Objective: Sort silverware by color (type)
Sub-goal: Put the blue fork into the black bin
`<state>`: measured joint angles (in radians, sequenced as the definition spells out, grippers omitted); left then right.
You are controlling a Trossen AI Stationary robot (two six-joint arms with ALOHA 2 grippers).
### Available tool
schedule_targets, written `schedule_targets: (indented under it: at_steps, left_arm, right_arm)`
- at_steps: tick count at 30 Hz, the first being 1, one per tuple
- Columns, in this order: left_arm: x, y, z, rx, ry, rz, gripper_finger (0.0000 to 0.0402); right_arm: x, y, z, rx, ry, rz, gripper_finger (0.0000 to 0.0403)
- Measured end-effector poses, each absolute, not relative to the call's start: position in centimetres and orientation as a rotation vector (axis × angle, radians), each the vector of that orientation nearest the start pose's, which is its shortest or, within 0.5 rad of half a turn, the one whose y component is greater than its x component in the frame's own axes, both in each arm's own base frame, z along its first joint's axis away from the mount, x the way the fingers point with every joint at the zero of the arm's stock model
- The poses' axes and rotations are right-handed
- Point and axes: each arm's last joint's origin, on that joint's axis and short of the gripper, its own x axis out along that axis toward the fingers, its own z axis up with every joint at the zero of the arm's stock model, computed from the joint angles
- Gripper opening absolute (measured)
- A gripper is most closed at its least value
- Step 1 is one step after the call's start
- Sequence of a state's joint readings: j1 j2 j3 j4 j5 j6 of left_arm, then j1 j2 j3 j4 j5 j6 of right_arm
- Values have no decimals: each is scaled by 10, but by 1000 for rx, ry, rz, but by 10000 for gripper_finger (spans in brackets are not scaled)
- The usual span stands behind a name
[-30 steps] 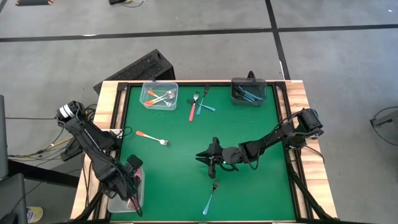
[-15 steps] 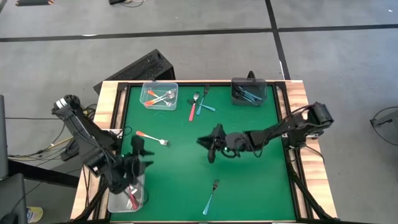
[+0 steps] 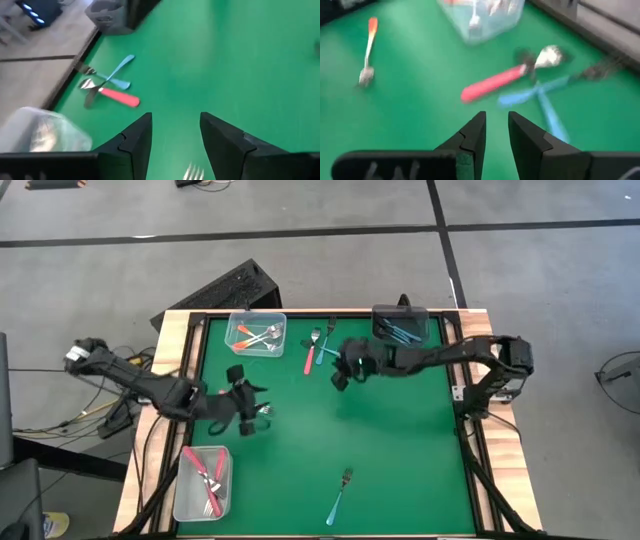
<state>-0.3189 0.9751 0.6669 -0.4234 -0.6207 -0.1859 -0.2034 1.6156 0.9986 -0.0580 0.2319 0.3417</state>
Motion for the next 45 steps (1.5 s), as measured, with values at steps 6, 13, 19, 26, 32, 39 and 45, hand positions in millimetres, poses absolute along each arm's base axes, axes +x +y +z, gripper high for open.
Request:
schedule_targets:
  at_steps: [6, 13, 19, 26, 32, 39, 45]
  left_arm:
    - [203, 4, 241, 21, 495, 342, 143]
    - [204, 40, 243, 147, 482, 514, 142]
    - [199, 55, 244, 203, 507, 676, 142]
    - [198, 70, 239, 210, 556, 774, 142]
    - [206, 90, 225, 161, 590, 829, 142]
    - [220, 96, 195, -47, 653, 798, 142]
    - [233, 85, 169, -191, 716, 761, 141]
  right_arm:
    - [339, -127, 207, 255, 750, -564, 121]
    - [345, -169, 173, 291, 909, -541, 123]
    - [355, -196, 167, 315, 988, -490, 123]
    - [371, -192, 151, 321, 1121, -394, 123]
    - [377, -191, 139, 300, 1153, -350, 123]
    - [375, -184, 141, 270, 1201, -333, 70]
    - [373, -169, 152, 225, 1242, -280, 38]
